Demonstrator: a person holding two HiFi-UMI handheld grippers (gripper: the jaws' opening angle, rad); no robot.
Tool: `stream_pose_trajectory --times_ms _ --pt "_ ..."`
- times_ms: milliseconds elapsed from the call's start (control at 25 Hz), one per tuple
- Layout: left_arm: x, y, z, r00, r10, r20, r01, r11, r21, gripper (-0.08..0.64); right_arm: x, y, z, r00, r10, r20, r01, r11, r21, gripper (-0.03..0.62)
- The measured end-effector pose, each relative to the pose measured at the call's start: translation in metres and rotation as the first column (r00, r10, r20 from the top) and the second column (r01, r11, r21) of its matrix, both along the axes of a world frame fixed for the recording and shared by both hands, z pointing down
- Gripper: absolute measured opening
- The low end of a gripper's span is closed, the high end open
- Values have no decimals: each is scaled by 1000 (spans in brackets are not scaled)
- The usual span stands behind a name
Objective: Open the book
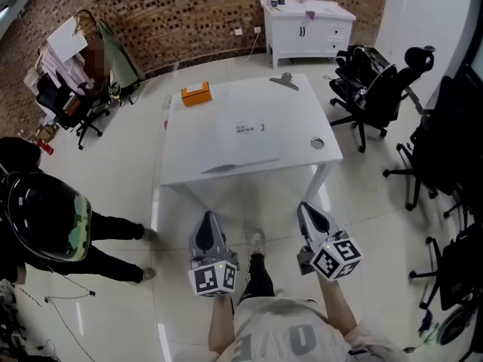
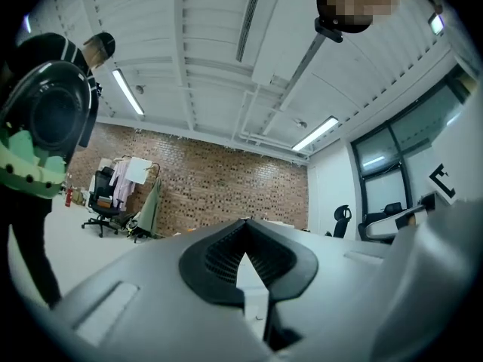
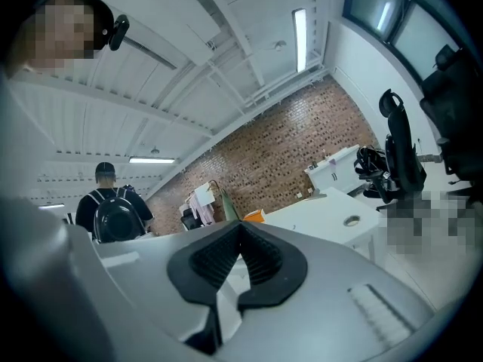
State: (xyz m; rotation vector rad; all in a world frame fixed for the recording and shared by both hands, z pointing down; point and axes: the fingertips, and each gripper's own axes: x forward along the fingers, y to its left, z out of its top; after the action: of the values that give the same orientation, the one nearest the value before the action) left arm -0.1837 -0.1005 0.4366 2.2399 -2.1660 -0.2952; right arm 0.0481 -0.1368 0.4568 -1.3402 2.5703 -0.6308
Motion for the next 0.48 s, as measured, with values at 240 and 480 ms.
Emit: stream_pose_trajectory --times_ms 240,480 --pt "34 89 -30 1000 -1 6 1 999 34 20 21 81 -25 1000 -28 -13 29 998 49 5" --pt "50 113 -53 998 62 17 -63 996 58 20 20 120 -47 999 -40 17 38 995 92 5"
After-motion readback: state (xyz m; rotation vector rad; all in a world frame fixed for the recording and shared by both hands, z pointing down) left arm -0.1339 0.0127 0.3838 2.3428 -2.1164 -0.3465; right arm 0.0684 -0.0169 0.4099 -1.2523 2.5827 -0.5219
